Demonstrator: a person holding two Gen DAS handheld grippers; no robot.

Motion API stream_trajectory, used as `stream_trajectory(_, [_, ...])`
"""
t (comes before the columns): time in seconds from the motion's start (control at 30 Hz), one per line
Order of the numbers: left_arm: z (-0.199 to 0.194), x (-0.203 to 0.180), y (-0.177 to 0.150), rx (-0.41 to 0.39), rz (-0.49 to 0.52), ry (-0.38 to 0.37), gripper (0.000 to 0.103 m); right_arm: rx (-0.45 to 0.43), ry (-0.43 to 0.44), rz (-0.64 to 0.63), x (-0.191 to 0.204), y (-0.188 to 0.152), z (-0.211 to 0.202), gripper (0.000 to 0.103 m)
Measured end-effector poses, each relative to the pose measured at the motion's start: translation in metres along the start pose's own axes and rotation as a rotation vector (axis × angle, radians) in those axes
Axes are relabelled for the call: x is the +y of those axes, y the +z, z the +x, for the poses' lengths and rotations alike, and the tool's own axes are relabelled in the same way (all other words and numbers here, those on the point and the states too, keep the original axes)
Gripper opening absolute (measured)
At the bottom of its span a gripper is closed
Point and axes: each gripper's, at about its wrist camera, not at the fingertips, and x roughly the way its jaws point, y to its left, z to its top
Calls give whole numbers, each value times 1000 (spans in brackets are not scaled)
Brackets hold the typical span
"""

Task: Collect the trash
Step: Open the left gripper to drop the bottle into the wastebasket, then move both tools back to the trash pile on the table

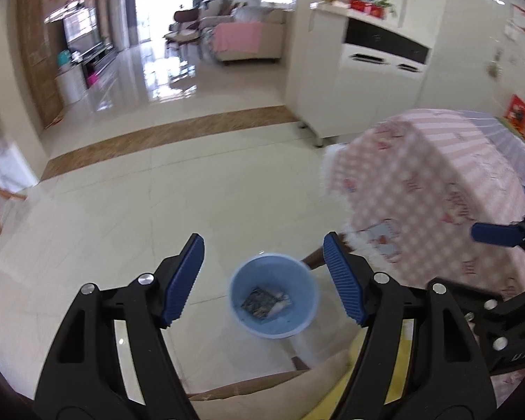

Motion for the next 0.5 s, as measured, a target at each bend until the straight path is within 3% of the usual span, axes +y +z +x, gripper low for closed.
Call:
stream_trajectory(0.13, [-11,-38,2,-16,71,-114,75,-33,-10,49,-17,-22,-30,91])
stream_trajectory(0.5, [-29,-123,-1,-9,252,-254,78,-140,-81,205,-63,-95,-111,91])
